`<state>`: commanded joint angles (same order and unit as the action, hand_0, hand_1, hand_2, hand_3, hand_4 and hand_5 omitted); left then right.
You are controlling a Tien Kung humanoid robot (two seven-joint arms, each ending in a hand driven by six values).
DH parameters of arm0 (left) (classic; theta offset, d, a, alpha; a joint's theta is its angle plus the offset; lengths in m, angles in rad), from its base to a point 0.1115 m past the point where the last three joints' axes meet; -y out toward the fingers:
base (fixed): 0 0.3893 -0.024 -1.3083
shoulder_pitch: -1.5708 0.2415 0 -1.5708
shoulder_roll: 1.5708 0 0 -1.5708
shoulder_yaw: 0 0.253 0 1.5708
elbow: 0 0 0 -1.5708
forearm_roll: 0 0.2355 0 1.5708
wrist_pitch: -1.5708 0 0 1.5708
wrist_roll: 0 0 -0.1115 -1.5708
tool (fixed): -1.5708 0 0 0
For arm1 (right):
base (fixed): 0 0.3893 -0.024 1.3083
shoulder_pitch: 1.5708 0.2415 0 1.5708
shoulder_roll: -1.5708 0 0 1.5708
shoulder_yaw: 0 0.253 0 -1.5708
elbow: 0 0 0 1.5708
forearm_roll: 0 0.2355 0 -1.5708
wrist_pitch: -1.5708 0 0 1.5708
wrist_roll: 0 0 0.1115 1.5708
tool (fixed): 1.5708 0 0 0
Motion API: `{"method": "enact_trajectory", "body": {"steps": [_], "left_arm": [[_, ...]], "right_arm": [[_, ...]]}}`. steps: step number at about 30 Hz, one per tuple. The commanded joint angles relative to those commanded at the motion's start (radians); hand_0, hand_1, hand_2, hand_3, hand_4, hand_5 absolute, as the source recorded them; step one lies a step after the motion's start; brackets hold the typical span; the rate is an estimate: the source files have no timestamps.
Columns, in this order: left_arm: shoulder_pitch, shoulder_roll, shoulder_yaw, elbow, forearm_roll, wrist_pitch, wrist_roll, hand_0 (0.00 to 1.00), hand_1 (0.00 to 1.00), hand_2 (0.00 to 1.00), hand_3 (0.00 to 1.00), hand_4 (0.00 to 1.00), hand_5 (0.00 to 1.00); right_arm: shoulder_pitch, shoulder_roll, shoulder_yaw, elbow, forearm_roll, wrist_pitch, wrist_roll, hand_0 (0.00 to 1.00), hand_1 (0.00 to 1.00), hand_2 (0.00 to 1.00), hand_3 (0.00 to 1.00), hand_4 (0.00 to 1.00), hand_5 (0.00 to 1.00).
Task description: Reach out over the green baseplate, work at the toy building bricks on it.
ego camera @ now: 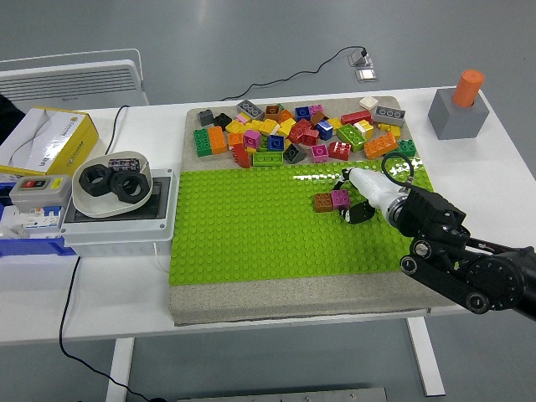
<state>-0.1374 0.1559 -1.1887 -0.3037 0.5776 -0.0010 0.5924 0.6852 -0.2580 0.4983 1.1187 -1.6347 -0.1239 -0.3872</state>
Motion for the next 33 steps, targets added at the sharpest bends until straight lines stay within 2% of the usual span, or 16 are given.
{"method": "enact_trajectory", "body": {"steps": [15,33], "left_arm": [[-0.001,0.001,0.0,0.0,0.002,-0.001,0.0,0.711,0.631,0.648,0.849,0.998,0.998],[-0.002,0.002,-0.004,0.0,0.01,-0.002,0.001,0.711,0.63,0.648,0.848,0.998,0.998]], "right_arm": [[0.0,-0.001,-0.001,-0.002,0.006,0.002,0.0,0.998,0.981,0.98,0.776,0.655,0.066],[-0.001,-0.001,0.003,-0.009,0.008,-0.002,0.0,0.998,0.983,0.984,0.788,0.687,0.087]]}}
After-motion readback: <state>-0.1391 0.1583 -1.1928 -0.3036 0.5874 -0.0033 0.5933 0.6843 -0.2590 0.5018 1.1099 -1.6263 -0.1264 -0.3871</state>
